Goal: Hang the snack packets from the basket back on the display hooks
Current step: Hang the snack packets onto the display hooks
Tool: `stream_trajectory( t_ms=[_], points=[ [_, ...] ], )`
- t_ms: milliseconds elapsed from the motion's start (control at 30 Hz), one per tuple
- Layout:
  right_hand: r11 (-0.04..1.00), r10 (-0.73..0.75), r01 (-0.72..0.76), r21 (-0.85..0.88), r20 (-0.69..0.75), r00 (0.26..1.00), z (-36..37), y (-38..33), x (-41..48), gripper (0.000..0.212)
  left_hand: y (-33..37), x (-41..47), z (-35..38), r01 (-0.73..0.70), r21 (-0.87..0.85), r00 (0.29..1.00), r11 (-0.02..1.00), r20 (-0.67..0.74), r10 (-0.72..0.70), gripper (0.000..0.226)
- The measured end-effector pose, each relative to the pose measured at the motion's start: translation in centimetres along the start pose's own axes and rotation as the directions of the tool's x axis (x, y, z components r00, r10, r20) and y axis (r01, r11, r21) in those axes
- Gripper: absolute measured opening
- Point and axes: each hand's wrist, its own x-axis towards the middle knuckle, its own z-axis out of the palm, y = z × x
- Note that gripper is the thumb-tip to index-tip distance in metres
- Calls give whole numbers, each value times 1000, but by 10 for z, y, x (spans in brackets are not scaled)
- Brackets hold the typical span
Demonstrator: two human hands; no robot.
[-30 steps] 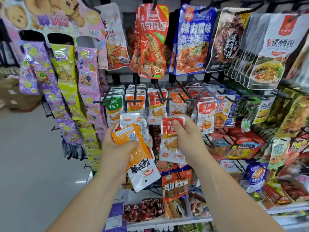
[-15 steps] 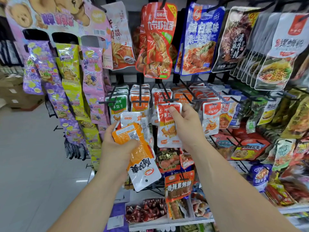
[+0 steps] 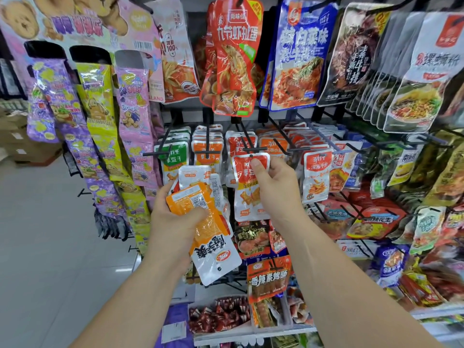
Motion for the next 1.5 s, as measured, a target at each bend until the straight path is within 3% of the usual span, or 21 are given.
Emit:
stream_trajectory(
  t_ms=[200,367,533,733,967,1100,1167,1267,1367,1500],
  points=[
    [998,9,-14,-69,-70,998,7,10,15,47,1,1,2,-10,-16,1000,1000,17,11,70],
    [976,106,-132,-174,-155,982,21,20,44,53,0,8,-1,0,-21,1000,1000,0,0,74],
    [937,77,-154,-315,-245,967,36,32,73,51,1,13,-5,-10,-13,1000,1000,2,10,76],
    [878,85,-211,-430,-294,952,43,42,83,27,1,17,-8,6,-22,999,1000,32,-5,76],
    [892,147,-216,-397,-197,969,22,32,31,39,1,11,-10,37,-39,997,999,68,-34,72],
    [961,78,-120,-250,-170,982,10,22,-24,33,-8,6,-7,51,-45,997,998,67,-48,70],
    [976,81,-75,-202,25,996,11,13,-48,31,-13,1,0,41,-37,996,998,75,-38,68],
    [967,120,-49,-249,279,953,7,11,-68,55,-19,-7,11,32,-52,996,998,87,-27,67],
    [974,136,-78,-213,276,951,-7,16,-75,72,-25,-14,19,13,-76,996,997,94,-6,65],
    [987,139,-116,-114,223,965,-18,17,-83,60,-29,-27,30,0,-96,995,995,95,9,69]
  ],
)
